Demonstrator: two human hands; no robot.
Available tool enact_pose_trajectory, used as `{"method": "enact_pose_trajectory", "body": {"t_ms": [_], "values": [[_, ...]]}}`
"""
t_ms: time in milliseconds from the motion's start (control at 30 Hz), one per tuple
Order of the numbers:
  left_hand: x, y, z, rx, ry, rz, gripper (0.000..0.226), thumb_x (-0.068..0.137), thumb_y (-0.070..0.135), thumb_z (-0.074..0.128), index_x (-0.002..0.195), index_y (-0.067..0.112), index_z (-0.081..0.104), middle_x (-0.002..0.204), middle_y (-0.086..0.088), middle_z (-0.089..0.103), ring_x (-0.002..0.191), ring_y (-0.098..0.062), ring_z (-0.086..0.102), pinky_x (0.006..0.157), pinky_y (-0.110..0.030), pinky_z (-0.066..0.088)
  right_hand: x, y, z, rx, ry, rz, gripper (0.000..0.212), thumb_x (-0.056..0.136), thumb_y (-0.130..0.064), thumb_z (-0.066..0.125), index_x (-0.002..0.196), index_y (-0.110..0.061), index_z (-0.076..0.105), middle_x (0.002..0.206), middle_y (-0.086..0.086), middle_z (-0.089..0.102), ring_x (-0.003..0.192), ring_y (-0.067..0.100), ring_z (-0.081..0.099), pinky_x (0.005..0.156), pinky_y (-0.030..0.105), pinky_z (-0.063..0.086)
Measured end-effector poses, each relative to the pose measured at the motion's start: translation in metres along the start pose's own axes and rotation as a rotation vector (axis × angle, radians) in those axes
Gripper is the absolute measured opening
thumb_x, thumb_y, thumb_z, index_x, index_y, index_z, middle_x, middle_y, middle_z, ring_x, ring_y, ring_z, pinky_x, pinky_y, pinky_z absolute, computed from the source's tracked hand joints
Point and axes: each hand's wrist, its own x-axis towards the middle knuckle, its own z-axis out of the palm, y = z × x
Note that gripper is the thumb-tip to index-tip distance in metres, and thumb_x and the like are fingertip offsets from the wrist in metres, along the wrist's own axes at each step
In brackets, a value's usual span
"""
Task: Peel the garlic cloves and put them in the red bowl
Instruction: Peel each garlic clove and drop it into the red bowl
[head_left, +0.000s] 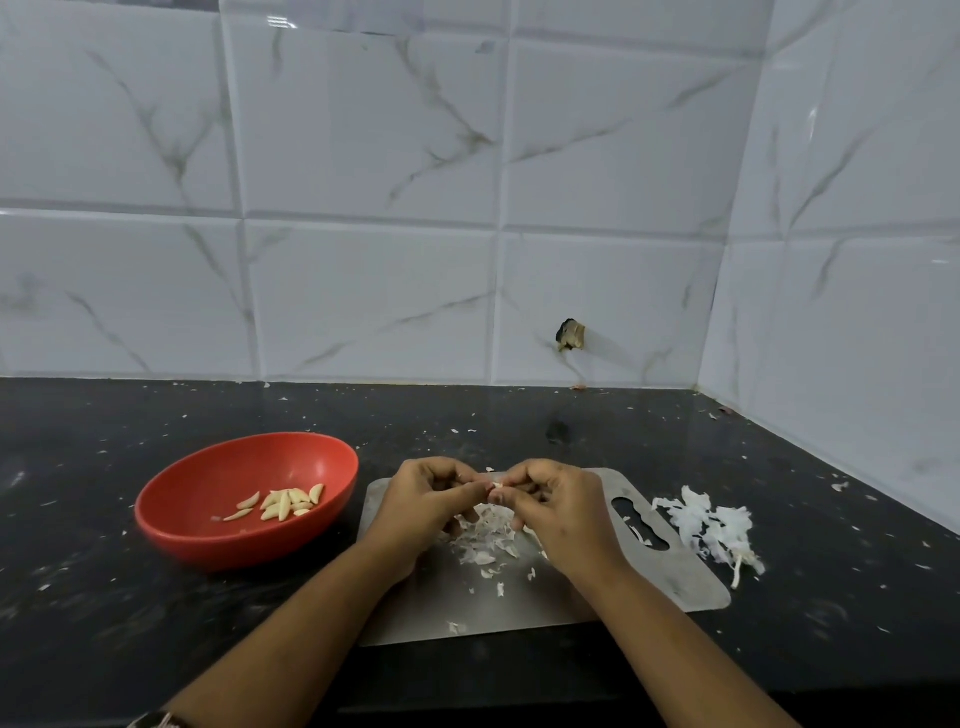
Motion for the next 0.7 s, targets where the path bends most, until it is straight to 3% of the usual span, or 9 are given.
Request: {"method": "enact_pose_trajectory", "body": {"t_ms": [300,467,700], "values": [[-0.0015,0.0016,0.0023,0.029,0.012,0.01,0.01,0.085,0.005,0.068,0.084,-0.004,0.07,0.062,-0.005,0.065,0.05,-0.005,0.056,0.044,-0.017,0.042,-0.0007,-0.0009,0.0013,-0.057,-0.07,0.0,0.02,0.085,-0.012,0.072,0.093,-0.03,0.071,0.069,0.001,0.068,0.055,0.016,0.066,0.059,0.036,0.059],[-0.0016,0.0019,0.0024,-0.04,-0.019,-0.004,0.015,0.087,0.004,0.064,0.091,-0.009,0.068,0.059,-0.001,0.064,0.05,-0.004,0.055,0.043,-0.016,0.042,-0.0004,-0.001,0.0,-0.042,-0.07,0.002,0.02,0.084,-0.01,0.074,0.076,-0.025,0.062,0.071,0.002,0.067,0.052,0.008,0.062,0.049,0.021,0.05],[-0.0016,0.0021,0.0009,-0.08,-0.113,-0.019,0.015,0.09,0.011,0.06,0.085,-0.002,0.066,0.063,-0.004,0.063,0.054,-0.006,0.053,0.045,-0.017,0.041,-0.0017,-0.0037,0.0005,-0.1,-0.113,-0.028,0.016,0.085,-0.014,0.072,0.086,-0.025,0.059,0.072,-0.002,0.068,0.047,0.009,0.06,0.048,0.022,0.05]]}}
